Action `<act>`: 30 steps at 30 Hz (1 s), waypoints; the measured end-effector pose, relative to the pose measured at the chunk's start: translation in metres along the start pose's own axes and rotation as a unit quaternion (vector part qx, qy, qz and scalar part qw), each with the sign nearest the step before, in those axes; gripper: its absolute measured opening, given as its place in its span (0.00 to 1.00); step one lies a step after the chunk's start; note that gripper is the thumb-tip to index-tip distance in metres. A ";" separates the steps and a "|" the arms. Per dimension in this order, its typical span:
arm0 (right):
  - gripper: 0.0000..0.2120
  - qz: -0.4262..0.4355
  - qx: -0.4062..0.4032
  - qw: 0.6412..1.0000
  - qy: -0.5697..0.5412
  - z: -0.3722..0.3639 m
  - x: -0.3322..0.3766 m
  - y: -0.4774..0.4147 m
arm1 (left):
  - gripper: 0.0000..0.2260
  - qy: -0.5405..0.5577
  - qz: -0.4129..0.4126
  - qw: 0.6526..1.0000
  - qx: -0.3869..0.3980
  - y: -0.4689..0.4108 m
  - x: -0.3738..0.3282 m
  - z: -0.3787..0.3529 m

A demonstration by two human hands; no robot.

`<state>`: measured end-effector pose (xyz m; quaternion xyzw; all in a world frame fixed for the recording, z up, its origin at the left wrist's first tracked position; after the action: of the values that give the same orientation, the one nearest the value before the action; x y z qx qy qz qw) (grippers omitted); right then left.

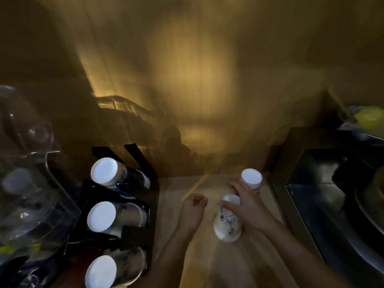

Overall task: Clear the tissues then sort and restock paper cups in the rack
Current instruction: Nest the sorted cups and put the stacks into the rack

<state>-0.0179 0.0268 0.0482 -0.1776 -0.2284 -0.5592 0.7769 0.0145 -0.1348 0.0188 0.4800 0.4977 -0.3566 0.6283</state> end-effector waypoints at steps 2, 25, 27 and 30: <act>0.32 -0.016 0.032 0.999 -0.029 -0.009 -0.014 0.008 | 0.05 0.025 0.050 0.998 -0.012 0.002 0.022 -0.010; 0.29 0.062 0.008 0.959 -0.276 -0.036 -0.004 0.013 | 0.09 0.267 0.236 0.933 -0.045 0.057 0.061 0.001; 0.29 0.101 -0.006 0.959 -0.265 -0.030 0.013 0.009 | 0.09 0.274 0.215 0.935 -0.061 0.059 0.048 0.013; 0.30 0.153 -0.019 0.955 -0.253 -0.018 0.042 0.008 | 0.09 0.284 0.171 0.939 -0.090 0.065 0.028 0.035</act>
<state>0.0042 -0.0134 0.0564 -0.3612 -0.3768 -0.3751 0.7660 0.0920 -0.1490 0.0099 0.5806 0.5956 -0.0464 0.5532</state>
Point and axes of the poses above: each hand's wrist, its own y-axis away from the middle knuckle, its own z-axis out of the back of the hand, x = y × z, the point moved 2 cm from there along -y, towards the middle knuckle, and after that the axes turned 12 degrees about y, right-handed, at the moved point
